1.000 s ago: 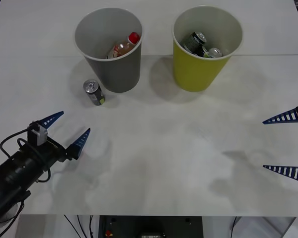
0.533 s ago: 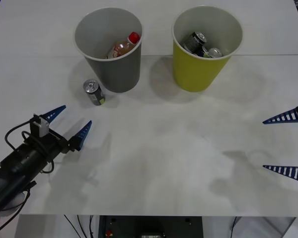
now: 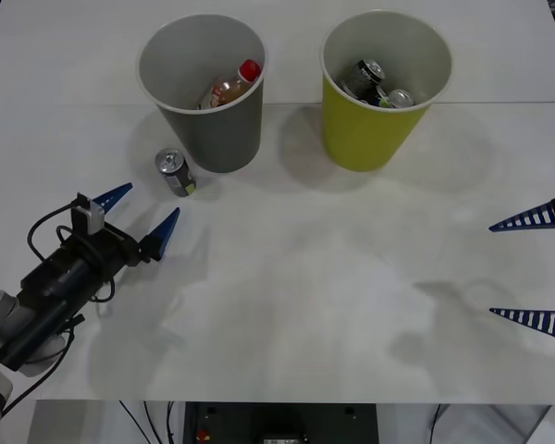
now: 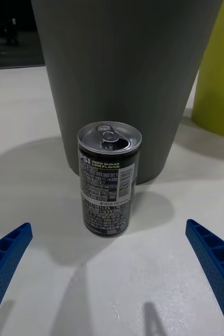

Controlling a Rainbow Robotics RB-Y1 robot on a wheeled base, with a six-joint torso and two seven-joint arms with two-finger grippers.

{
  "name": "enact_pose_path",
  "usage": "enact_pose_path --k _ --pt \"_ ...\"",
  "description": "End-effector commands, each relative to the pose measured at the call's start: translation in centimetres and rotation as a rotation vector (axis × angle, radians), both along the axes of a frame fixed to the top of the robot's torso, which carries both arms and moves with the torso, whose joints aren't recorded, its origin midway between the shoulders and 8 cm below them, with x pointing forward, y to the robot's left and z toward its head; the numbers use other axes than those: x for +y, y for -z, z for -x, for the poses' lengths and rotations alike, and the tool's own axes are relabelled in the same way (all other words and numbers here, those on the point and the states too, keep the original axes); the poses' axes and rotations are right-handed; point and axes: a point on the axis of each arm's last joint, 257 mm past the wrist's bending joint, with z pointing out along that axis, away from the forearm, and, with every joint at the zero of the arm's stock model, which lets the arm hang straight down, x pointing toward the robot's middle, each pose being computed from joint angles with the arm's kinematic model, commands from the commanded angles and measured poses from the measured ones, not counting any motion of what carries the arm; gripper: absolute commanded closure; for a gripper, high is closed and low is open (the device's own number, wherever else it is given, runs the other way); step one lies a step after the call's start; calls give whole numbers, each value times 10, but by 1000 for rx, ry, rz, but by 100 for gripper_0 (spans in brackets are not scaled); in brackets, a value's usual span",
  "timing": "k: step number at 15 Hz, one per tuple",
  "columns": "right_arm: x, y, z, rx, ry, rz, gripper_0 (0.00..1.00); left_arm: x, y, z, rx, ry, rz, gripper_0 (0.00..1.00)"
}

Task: Put the can into the green bin and the plastic bottle into the gray bin

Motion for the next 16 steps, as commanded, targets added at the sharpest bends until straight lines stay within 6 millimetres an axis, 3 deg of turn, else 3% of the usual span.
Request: enact_pose_path --k 1,5,16 --pt "0 0 0 0 0 0 0 -4 0 -14 8 3 3 0" --pt "0 0 0 0 0 0 0 -15 -4 -32 16 20 5 0" --pt "0 0 0 0 0 0 0 -38 -13 -56 29 22 -22 0"
